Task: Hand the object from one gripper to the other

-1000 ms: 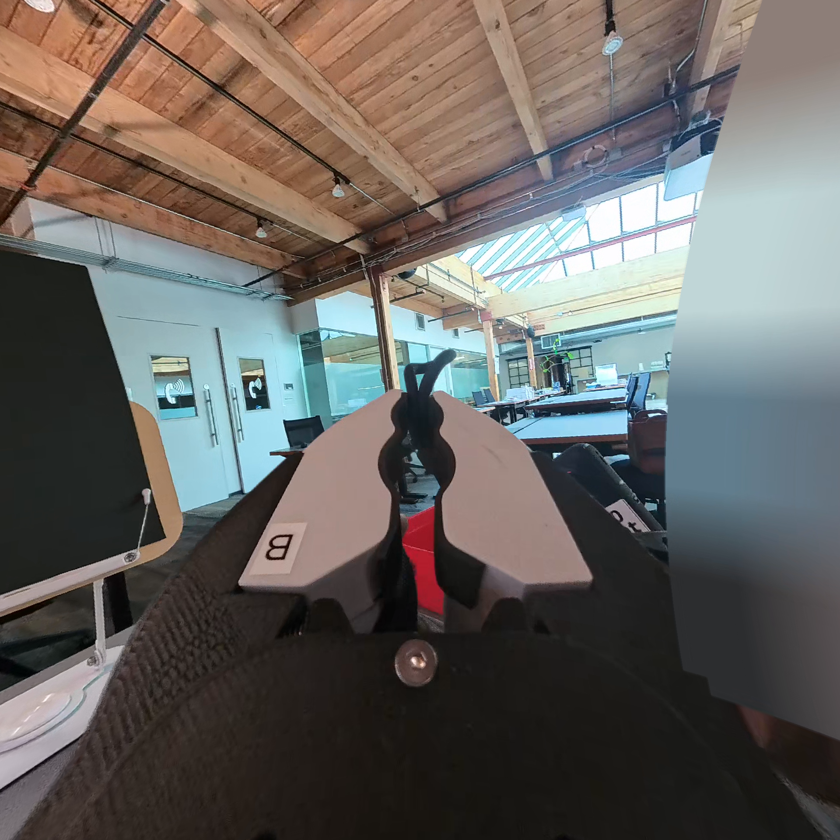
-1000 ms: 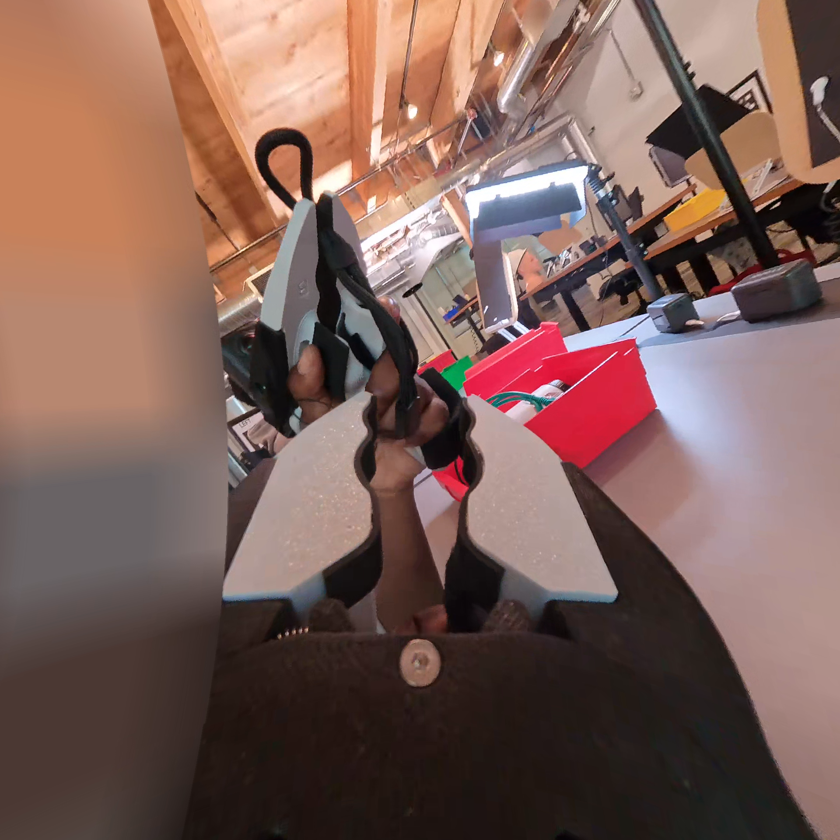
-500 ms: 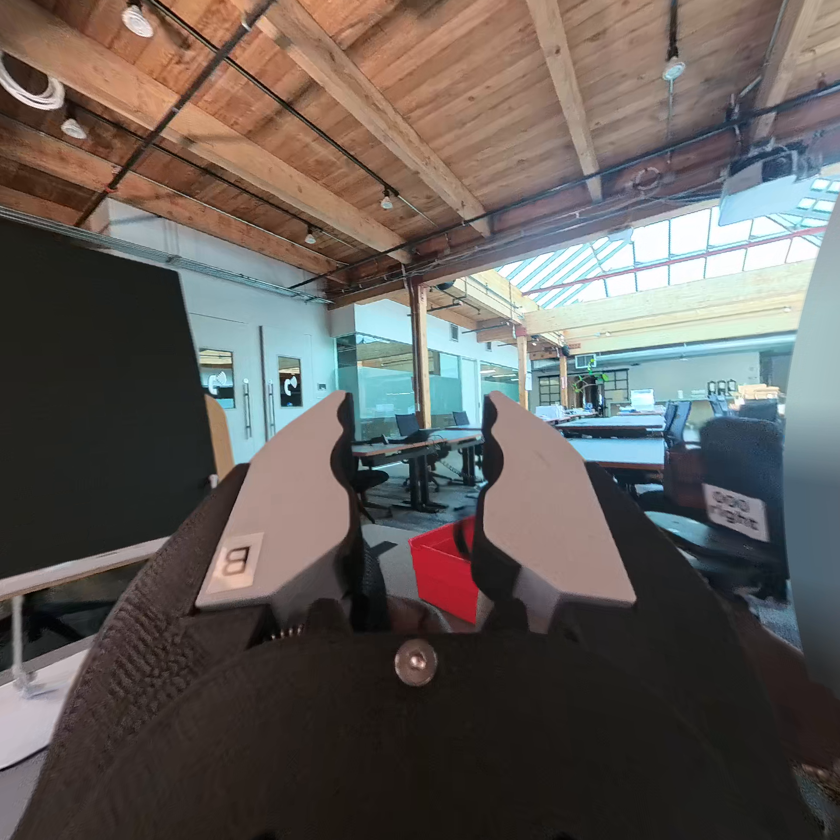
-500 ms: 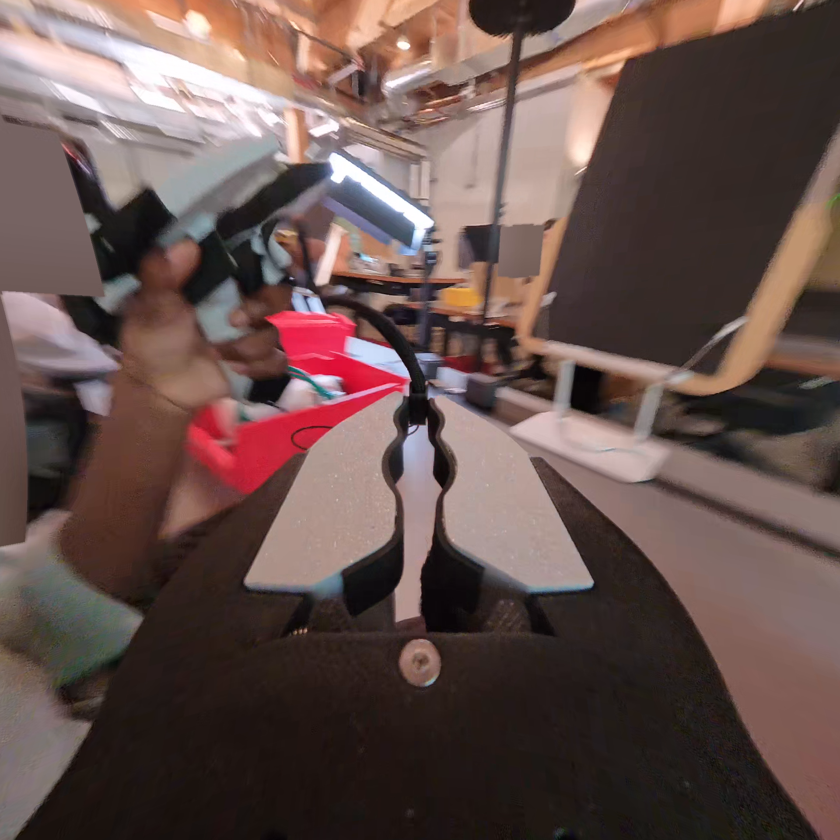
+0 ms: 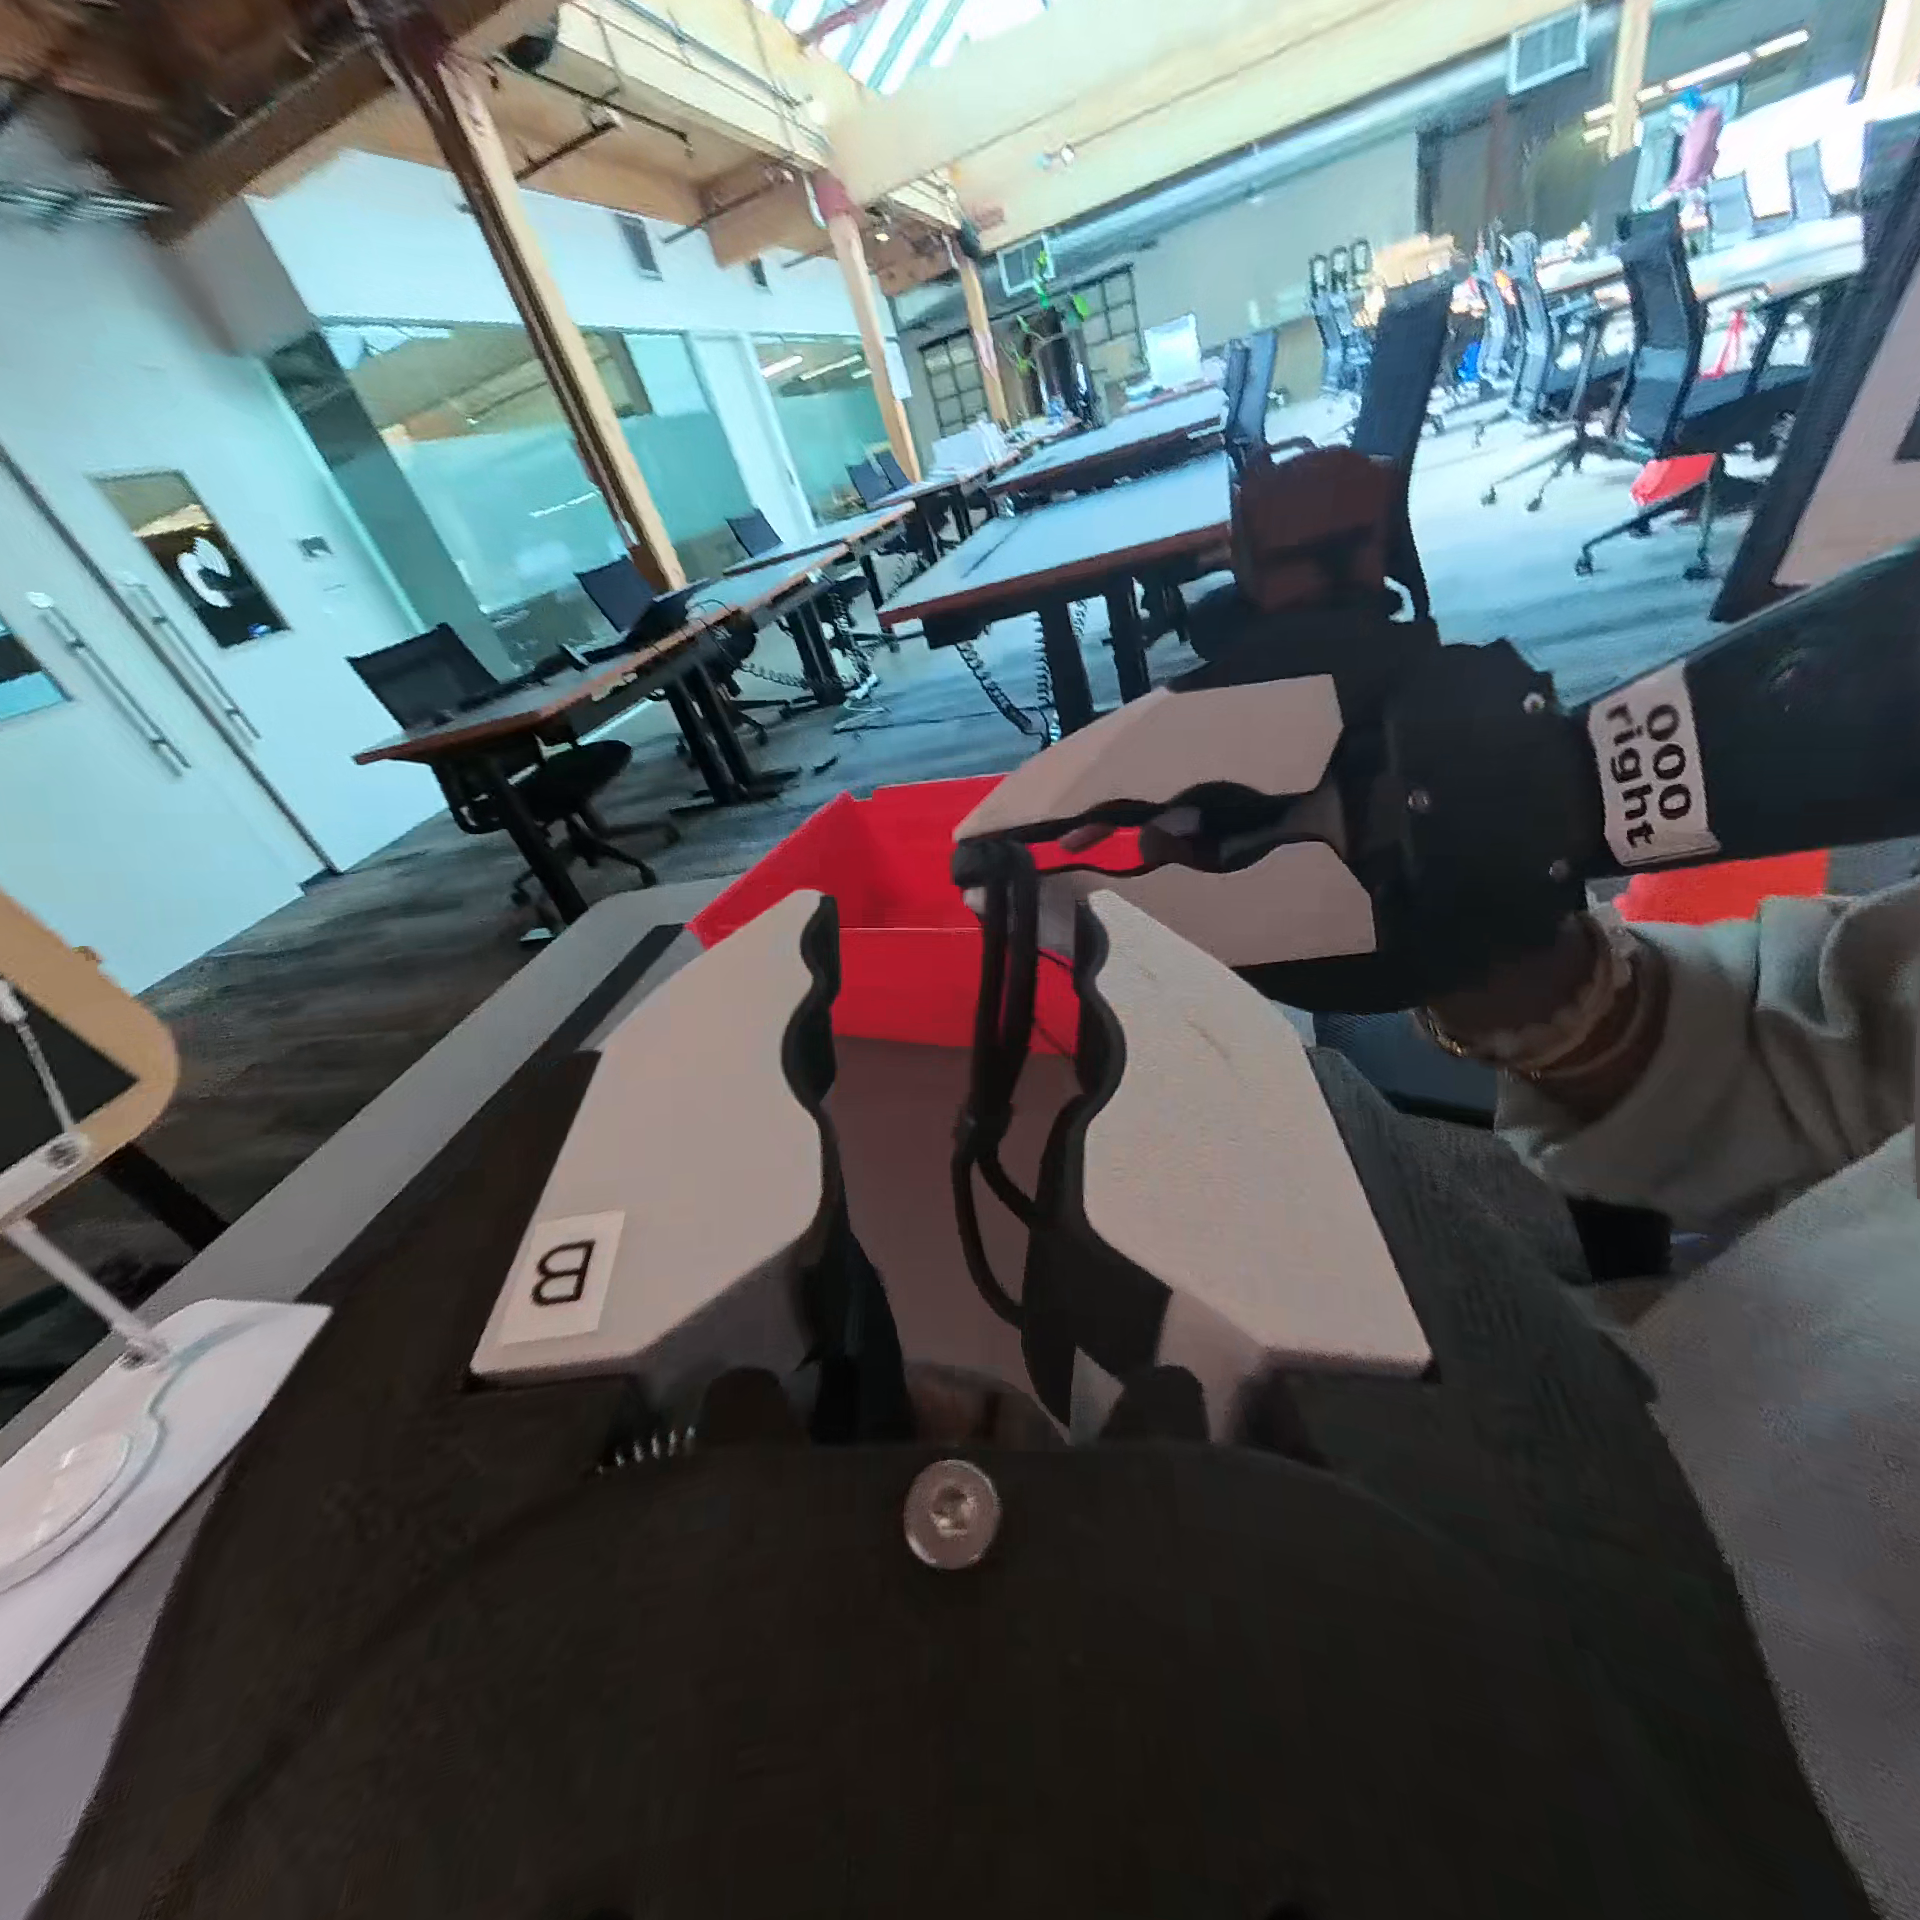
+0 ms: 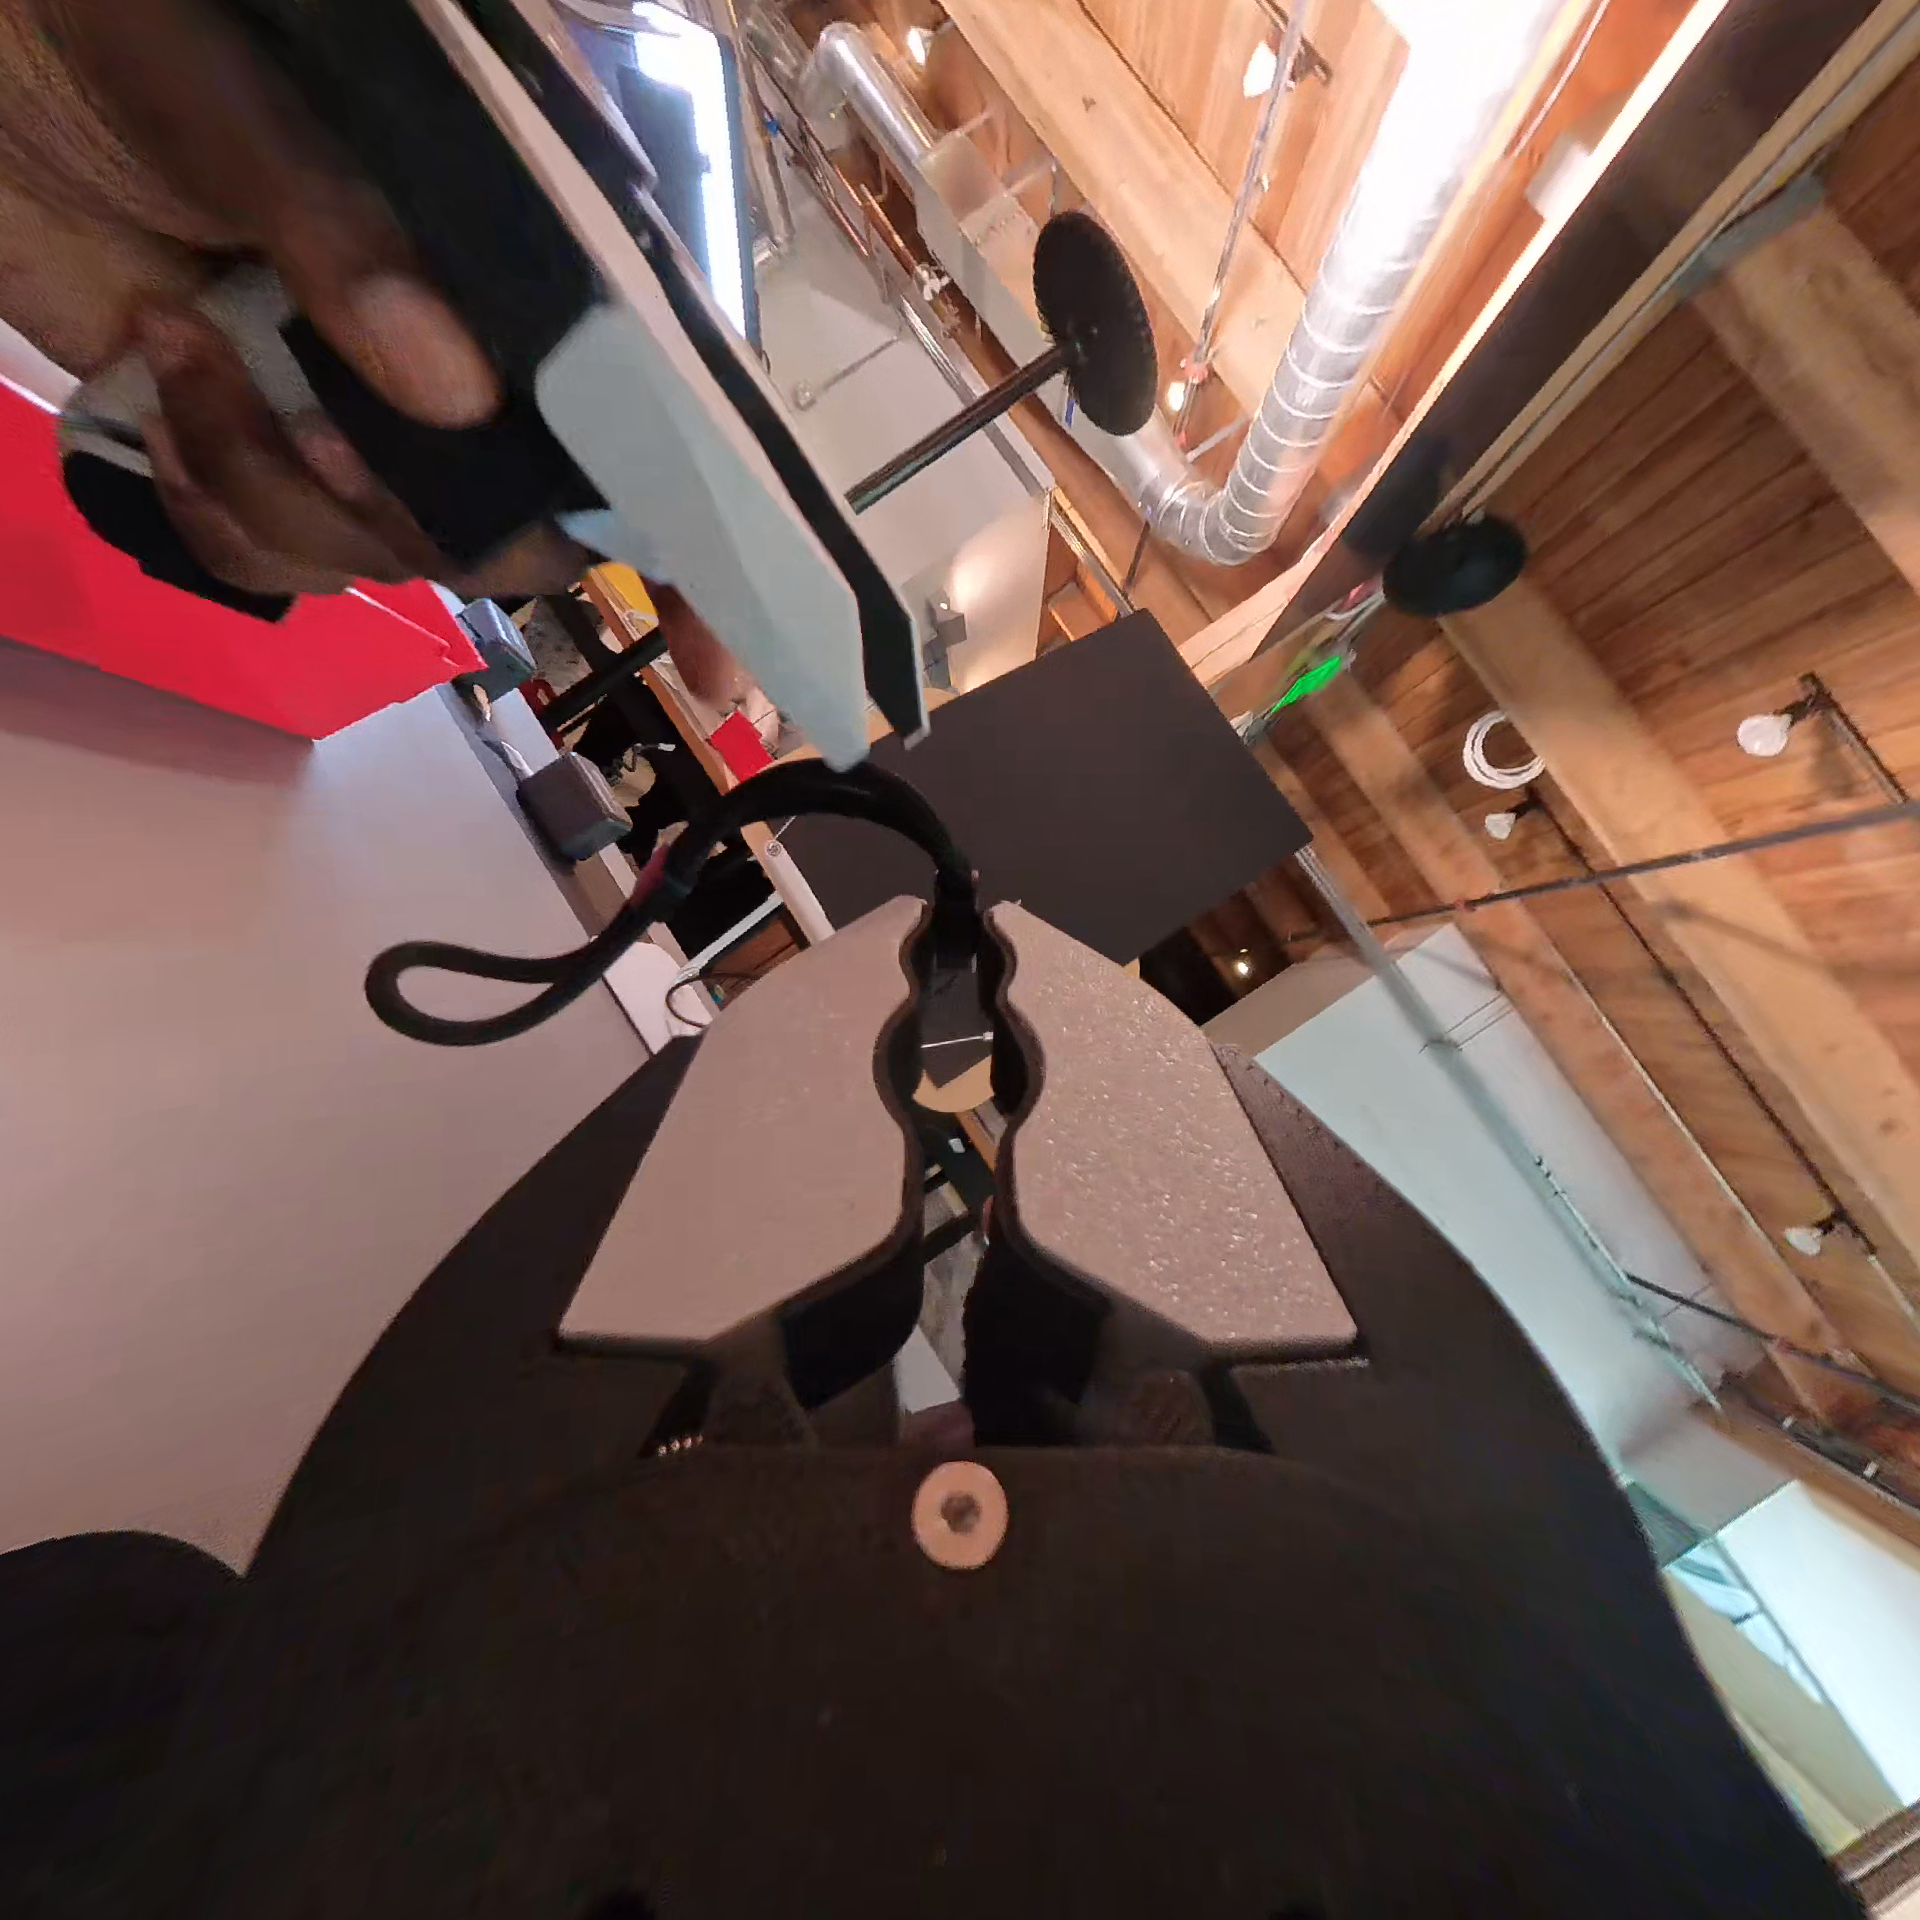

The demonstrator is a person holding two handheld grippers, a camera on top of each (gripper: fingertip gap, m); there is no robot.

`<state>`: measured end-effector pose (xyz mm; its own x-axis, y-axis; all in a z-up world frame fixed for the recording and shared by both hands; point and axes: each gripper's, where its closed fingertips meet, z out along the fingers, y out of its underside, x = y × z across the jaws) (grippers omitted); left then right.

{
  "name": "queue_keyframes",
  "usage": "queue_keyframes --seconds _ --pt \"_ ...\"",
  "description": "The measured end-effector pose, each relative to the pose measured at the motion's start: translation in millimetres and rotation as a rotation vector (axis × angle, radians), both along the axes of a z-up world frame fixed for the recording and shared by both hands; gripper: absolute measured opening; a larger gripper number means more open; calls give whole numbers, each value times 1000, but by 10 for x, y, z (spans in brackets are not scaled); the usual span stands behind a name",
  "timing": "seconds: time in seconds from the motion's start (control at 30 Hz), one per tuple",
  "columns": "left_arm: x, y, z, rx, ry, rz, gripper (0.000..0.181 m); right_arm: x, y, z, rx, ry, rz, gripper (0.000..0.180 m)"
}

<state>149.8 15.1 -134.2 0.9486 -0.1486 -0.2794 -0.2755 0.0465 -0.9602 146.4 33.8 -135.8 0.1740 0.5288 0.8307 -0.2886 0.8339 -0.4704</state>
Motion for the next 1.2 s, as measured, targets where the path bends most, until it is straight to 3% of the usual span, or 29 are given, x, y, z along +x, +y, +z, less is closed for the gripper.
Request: queue_keyframes --seconds 0.23,0.4,0.57,0.73,0.9,1.0,1.07,1.17,1.2 --pt "100 95 -100 -34 28 -27 9 -7 -65 -53 60 -15 -12 6" --pt "75 71 -34 -4 0 -21 5 25 -81 10 -11 13 16 8" --pt "-136 -65 313 220 -120 32 5 161 -5 249 -373 34 227 26" --pt "-322 -261 564 402 -223 76 5 77 66 198 -910 -240 562 34" --pt "-314 -312 633 463 -226 93 5 -137 -318 -189 -1050 -527 665 42" --pt "-269 -295 630 466 -215 98 5 -223 -477 -339 -1093 -583 668 44" --pt "-232 -285 632 469 -216 88 5 -241 -510 -371 -1104 -586 674 40" --pt "-204 -282 632 465 -224 74 5 -232 -438 -314 -1131 -521 682 5" --pt "-214 -290 637 466 -229 75 5 -231 -409 -304 -1125 -508 673 4"
